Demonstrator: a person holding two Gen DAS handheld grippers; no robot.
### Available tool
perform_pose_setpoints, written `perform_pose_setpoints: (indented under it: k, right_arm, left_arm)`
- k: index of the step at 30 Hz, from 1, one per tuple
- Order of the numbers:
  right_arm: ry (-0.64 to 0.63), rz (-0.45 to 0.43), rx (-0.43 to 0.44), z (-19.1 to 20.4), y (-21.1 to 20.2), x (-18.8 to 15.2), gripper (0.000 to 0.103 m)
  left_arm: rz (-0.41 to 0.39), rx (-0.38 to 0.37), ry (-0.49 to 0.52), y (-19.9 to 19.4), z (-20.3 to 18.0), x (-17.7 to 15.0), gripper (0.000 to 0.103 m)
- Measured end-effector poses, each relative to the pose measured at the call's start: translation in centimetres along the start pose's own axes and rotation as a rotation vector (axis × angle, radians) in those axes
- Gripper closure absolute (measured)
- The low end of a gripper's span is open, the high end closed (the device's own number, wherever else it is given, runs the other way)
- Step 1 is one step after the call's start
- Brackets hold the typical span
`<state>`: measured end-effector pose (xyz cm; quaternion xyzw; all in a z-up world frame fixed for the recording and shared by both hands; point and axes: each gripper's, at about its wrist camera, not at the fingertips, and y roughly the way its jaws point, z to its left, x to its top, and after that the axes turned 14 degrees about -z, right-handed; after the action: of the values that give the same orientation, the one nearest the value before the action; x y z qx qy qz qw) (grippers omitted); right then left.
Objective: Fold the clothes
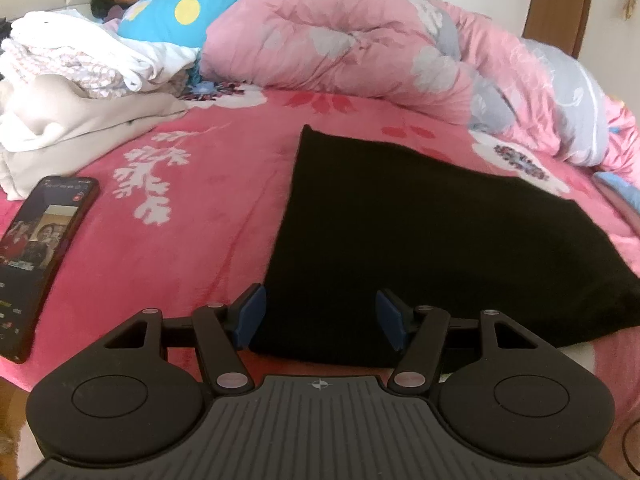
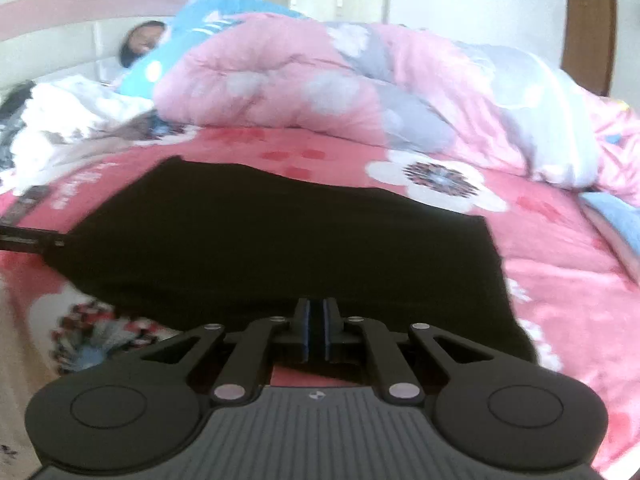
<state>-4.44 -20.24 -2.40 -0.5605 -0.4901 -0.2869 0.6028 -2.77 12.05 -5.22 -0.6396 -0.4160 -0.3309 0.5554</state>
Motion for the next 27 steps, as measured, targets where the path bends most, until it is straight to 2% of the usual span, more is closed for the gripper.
perform_pose_setpoints:
  k: [3, 5, 7, 9, 11, 13, 15, 17, 18, 20, 21, 22, 27]
  right_arm:
    - [-0.099, 0.114, -0.088, -1.7, 0.4, -3.0, 0.095]
    - [-0.077, 0.144, -0.074, -3.1, -1.1, -3.9, 0.094]
    - [-0.007, 0.181, -0.088, -4.7, -2.6, -3.8, 0.093]
    - [0.085, 0.157, -0.110, -6.8, -4.0, -3.1, 0.091]
    - [0.184, 0.106, -0.128, -9.1, -4.2, -2.1, 0.082]
    - [0.296, 0.072, -0.146, -11.7, -3.6, -1.4, 0.069]
    - [0.394, 0.069, -0.144, -13.8, -2.6, -1.3, 0.065]
    - [0.494, 0.101, -0.123, -15.6, -1.3, -1.9, 0.064]
    - [0.546, 0.129, -0.106, -16.3, -0.6, -2.3, 0.064]
    - [0.607, 0.153, -0.063, -17.2, -0.1, -3.1, 0.076]
    - [0.626, 0.155, -0.046, -17.3, -0.1, -3.4, 0.094]
    - [0.641, 0.150, -0.030, -17.4, -0.2, -3.4, 0.098]
    - [0.665, 0.067, 0.004, -18.3, -2.3, -2.3, 0.100]
  left_arm:
    - [0.015, 0.008, -0.022, 0.1, 0.4, 0.0, 0.042]
    - [0.019, 0.007, -0.025, 0.0, 0.4, 0.0, 0.042]
    - [0.021, 0.012, -0.015, 0.1, 0.2, 0.0, 0.042]
    - [0.022, 0.017, -0.002, 0.1, 0.0, -0.1, 0.042]
    - [0.023, 0.021, 0.004, 0.2, -0.1, -0.1, 0.042]
    - [0.025, 0.022, 0.003, 0.2, -0.1, 0.0, 0.042]
    - [0.024, 0.021, -0.003, 0.2, 0.0, 0.0, 0.042]
    - [0.022, 0.021, -0.008, 0.2, 0.0, -0.1, 0.042]
    - [0.020, 0.021, -0.010, 0.2, 0.0, -0.1, 0.042]
    - [0.019, 0.021, -0.006, 0.2, 0.0, -0.2, 0.042]
    - [0.020, 0.021, -0.003, 0.2, 0.0, -0.2, 0.042]
    - [0.021, 0.021, -0.001, 0.2, 0.0, -0.2, 0.042]
    - [0.025, 0.015, -0.003, 0.2, 0.1, -0.1, 0.042]
